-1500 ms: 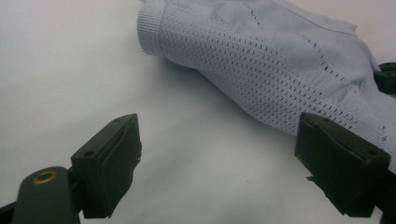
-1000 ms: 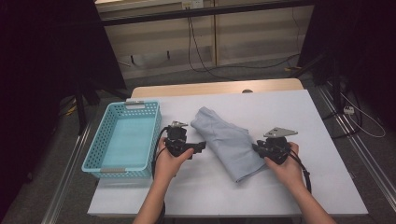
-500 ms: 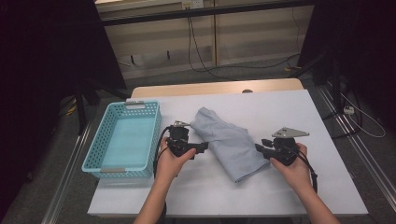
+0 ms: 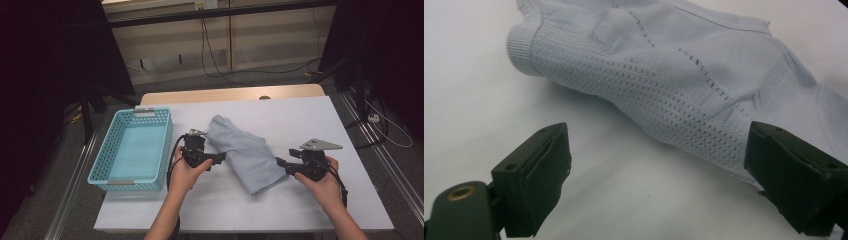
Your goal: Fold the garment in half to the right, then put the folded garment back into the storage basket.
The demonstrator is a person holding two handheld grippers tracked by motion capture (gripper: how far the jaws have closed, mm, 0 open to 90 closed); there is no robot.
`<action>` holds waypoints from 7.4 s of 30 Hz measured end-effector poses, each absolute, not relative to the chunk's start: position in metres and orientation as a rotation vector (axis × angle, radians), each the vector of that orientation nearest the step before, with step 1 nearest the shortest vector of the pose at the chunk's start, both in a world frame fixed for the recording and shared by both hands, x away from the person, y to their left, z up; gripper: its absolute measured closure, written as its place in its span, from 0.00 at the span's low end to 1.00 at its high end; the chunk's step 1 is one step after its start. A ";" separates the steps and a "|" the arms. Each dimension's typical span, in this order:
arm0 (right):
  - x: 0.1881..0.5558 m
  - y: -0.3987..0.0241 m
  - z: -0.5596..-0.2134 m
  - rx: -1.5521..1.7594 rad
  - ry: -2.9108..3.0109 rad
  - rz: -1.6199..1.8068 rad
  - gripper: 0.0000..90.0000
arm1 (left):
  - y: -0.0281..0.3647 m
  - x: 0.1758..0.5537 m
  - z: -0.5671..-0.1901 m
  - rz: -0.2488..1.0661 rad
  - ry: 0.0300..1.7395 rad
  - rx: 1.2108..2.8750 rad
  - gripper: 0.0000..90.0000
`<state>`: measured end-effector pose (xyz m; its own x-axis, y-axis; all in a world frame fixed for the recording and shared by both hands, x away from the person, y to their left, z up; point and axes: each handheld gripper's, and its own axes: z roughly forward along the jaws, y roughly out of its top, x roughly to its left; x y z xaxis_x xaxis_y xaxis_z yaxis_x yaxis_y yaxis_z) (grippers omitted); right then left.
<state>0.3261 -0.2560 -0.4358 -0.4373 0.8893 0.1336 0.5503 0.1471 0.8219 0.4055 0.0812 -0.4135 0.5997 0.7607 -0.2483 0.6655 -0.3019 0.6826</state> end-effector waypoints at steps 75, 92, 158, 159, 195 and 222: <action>0.308 -0.263 -0.437 1.355 2.055 1.191 0.21 | 0.050 0.402 -0.444 -0.069 1.282 2.007 0.46; 0.308 -0.264 -0.435 1.352 2.046 1.199 0.21 | 0.045 0.400 -0.440 -0.056 1.302 2.003 0.74; 0.310 -0.261 -0.437 1.351 2.054 1.204 0.21 | 0.076 0.426 -0.453 -0.101 1.433 1.814 0.54; 0.310 -0.261 -0.437 1.351 2.052 1.204 0.21 | 0.074 0.427 -0.453 -0.102 1.430 1.812 0.57; 0.309 -0.259 -0.433 1.359 2.046 1.287 0.15 | 0.083 0.454 -0.365 -0.023 1.402 2.236 0.79; 0.308 -0.256 -0.431 1.339 2.054 1.320 0.10 | 0.097 0.464 -0.310 0.133 1.311 2.457 0.79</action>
